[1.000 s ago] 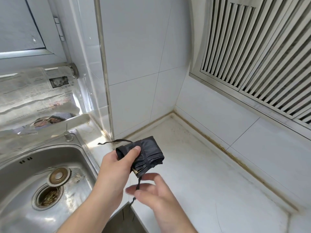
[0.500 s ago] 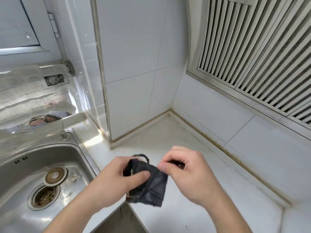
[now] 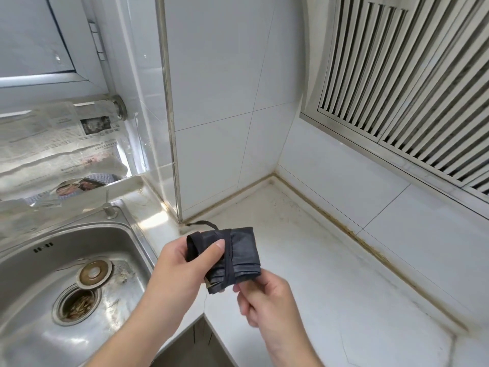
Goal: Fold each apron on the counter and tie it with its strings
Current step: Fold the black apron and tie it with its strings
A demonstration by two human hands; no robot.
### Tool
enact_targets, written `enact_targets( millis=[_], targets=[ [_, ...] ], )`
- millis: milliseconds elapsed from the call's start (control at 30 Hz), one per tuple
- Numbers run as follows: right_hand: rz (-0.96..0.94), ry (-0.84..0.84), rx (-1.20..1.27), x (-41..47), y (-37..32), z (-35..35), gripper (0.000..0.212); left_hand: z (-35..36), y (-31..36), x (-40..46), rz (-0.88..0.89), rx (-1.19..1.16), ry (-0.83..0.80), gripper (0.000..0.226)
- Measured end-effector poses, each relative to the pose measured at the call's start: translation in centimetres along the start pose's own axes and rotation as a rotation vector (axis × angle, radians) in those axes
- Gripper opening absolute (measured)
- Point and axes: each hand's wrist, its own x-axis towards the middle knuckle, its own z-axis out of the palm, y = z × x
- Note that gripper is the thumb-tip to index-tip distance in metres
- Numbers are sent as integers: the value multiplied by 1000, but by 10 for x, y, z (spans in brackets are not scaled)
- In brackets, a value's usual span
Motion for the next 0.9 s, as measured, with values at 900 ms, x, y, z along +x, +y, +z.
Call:
enact_targets(
  millis=[900],
  targets=[
    [-369,-4,-720,-41,-2,-12,8,-2,-44,13,105,389,239,21]
  ],
)
